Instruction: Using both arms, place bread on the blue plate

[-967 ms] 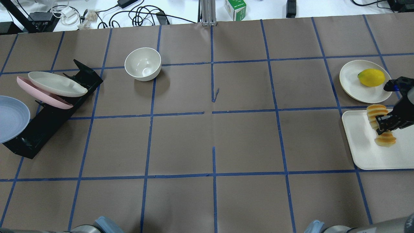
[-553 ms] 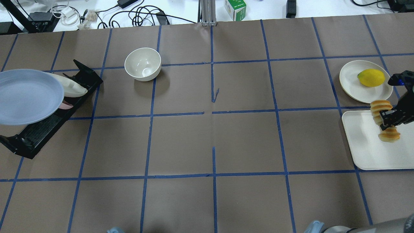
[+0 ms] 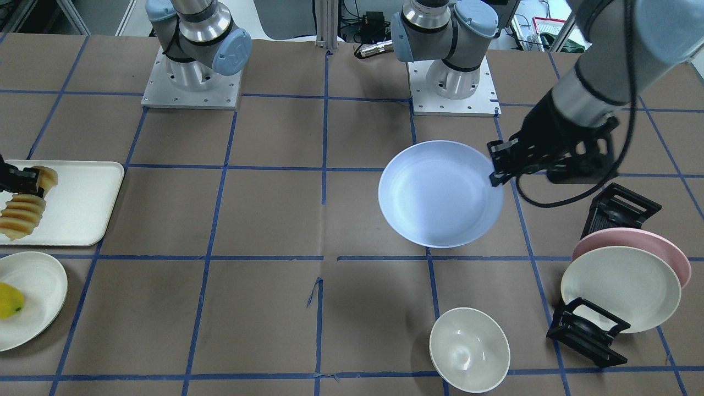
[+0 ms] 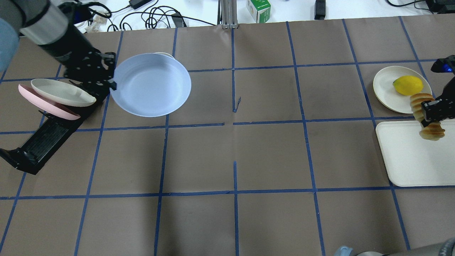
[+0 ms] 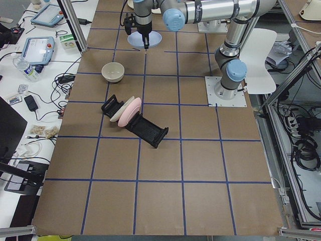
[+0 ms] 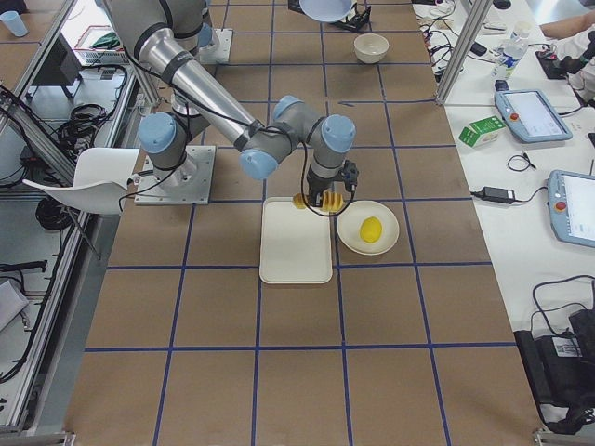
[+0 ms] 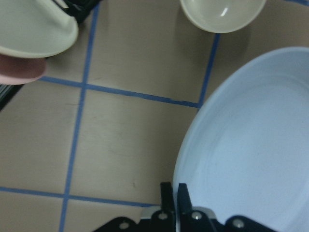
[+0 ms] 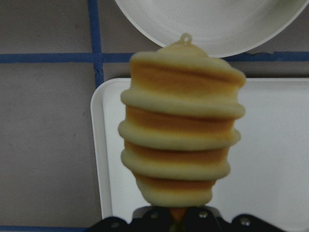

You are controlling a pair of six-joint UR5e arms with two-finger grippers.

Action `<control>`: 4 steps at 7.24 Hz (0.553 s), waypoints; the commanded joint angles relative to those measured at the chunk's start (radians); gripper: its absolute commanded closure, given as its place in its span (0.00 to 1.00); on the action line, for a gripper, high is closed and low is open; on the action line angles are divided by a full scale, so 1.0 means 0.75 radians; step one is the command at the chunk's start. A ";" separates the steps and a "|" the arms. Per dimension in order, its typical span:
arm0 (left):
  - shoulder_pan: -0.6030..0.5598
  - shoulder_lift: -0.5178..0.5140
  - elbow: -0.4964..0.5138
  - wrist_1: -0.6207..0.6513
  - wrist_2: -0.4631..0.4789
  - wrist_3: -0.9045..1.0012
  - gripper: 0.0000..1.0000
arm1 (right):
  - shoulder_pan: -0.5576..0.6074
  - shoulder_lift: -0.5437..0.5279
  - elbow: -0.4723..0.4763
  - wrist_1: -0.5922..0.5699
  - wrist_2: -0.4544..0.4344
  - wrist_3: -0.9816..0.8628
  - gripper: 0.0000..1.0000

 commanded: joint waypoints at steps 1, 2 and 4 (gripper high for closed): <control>-0.185 -0.140 -0.142 0.304 -0.137 -0.120 1.00 | 0.029 0.001 -0.122 0.118 -0.001 0.022 1.00; -0.251 -0.240 -0.185 0.535 -0.147 -0.274 1.00 | 0.063 0.001 -0.138 0.114 -0.005 0.022 1.00; -0.366 -0.402 -0.202 0.784 -0.133 -0.333 1.00 | 0.080 0.005 -0.199 0.116 -0.019 0.022 1.00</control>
